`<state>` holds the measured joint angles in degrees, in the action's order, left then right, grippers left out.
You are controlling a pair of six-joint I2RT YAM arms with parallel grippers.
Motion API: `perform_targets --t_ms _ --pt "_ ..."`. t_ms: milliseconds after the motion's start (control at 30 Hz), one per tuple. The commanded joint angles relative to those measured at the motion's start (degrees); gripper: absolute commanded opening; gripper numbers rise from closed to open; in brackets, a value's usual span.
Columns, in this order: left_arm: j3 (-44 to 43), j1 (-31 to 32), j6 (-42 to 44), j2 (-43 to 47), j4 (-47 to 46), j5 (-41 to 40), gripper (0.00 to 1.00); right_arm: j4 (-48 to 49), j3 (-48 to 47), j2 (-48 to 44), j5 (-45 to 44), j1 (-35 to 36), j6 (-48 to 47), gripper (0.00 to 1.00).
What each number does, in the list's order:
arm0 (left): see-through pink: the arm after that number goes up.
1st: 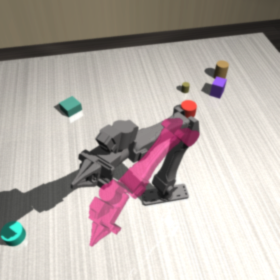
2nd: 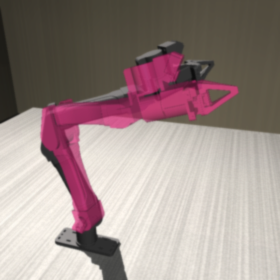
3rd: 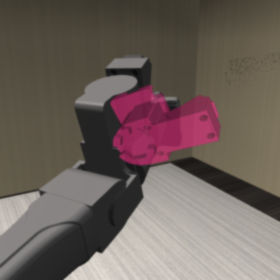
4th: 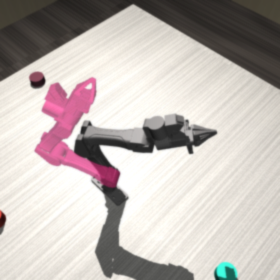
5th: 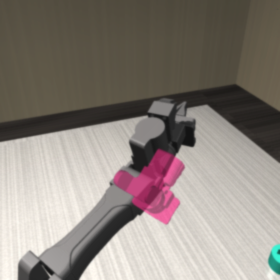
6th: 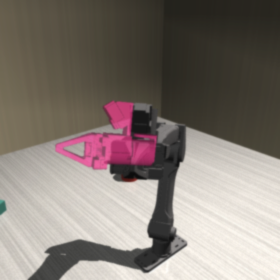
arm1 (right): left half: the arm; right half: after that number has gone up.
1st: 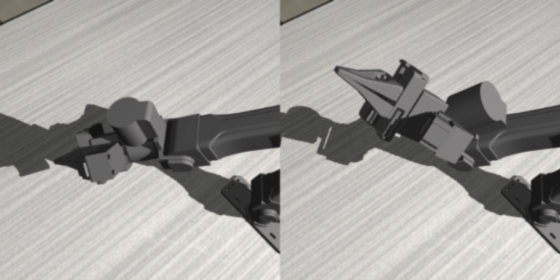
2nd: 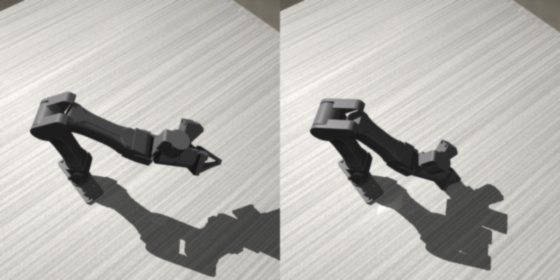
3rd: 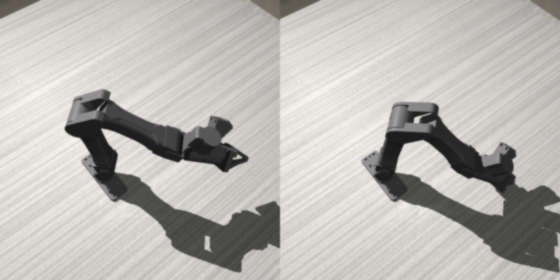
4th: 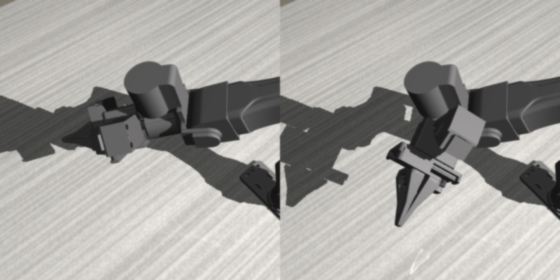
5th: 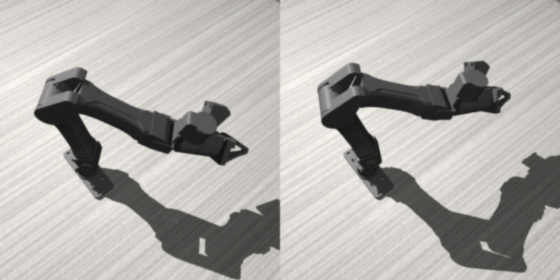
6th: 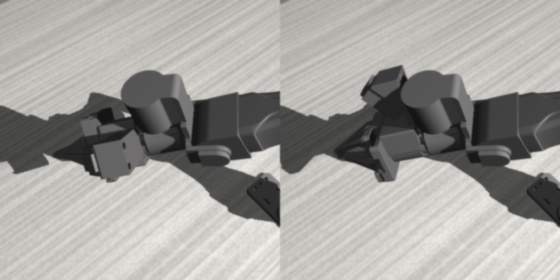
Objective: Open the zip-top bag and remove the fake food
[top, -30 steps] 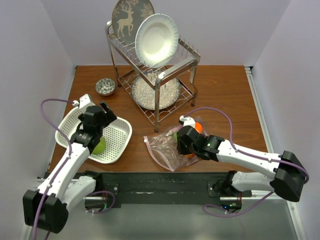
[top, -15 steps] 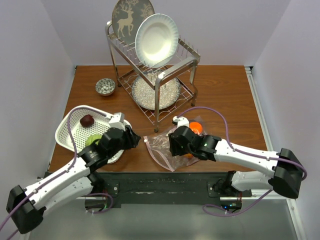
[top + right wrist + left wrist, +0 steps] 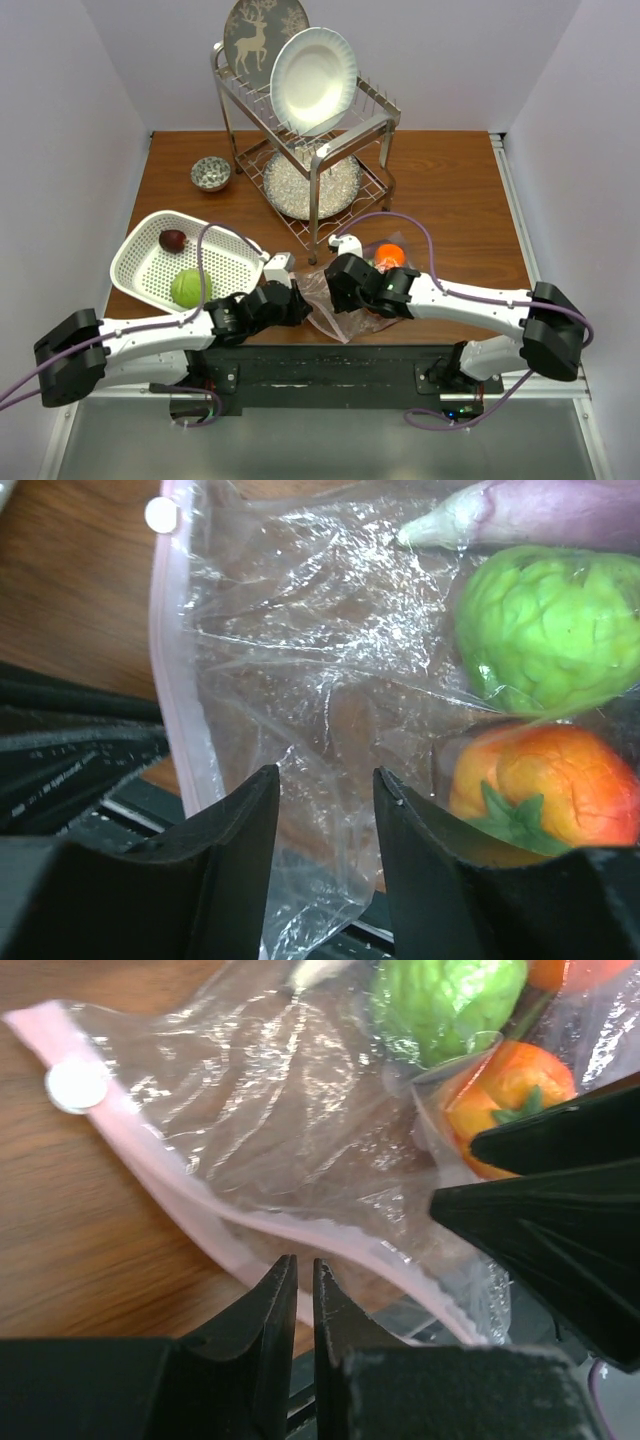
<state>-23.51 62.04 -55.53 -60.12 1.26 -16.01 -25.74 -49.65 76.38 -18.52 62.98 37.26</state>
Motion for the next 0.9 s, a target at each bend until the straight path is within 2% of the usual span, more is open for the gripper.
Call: perform_targets --t_ms 0,100,133,167,233,267,300,467,700,733,800,833,867 --pt "-0.14 1.59 -2.57 -3.51 -9.51 -1.30 0.15 -1.24 -2.82 1.84 -3.80 0.48 0.10 0.43" --pt "1.09 2.03 -3.71 -5.44 -11.80 -2.35 0.13 -1.25 -2.91 2.72 -4.15 0.56 0.36 0.29" --pt "1.70 2.03 -3.88 -5.62 -13.98 -2.71 0.13 -1.16 -3.00 2.81 -3.98 0.56 0.36 0.17" --pt "2.41 2.12 -4.50 -6.32 -15.39 -3.15 0.13 -1.16 -3.35 2.90 -3.98 0.74 0.62 0.11" --pt "4.60 2.21 -4.68 -7.11 -20.91 -3.50 0.10 -1.33 -3.79 2.29 -4.06 1.18 0.98 0.01" --pt "5.48 2.21 -4.94 -8.08 -22.86 -3.94 0.08 -1.42 -4.49 1.85 -3.98 1.44 1.15 0.00" --pt "6.71 2.21 -4.94 -8.69 -25.92 -4.29 0.07 -1.68 -4.93 1.23 -3.89 1.70 1.24 0.00" --pt "6.81 2.21 -5.38 -13.96 -28.68 -6.22 0.00 -4.67 -7.65 -4.12 -5.20 4.16 2.38 0.00" --pt "5.32 2.21 -5.73 -17.66 -28.77 -5.96 0.00 -6.25 -6.43 -8.17 -6.69 4.34 3.00 0.00" --pt "5.14 2.21 -5.47 -17.75 -28.68 -5.79 0.00 -7.30 -6.34 -8.44 -7.48 4.34 3.09 0.02" --pt "4.70 2.38 -5.03 -17.23 -28.24 -5.70 0.00 -8.97 -6.51 -9.75 -8.98 4.34 3.53 0.12" --pt "4.44 2.47 -4.77 -16.97 -27.98 -5.52 0.00 -10.55 -6.51 -10.37 -10.47 4.34 3.53 0.22" --pt "4.17 2.47 -4.07 -16.18 -27.54 -5.35 0.00 -11.26 -6.60 -10.98 -11.44 4.34 3.61 0.25"
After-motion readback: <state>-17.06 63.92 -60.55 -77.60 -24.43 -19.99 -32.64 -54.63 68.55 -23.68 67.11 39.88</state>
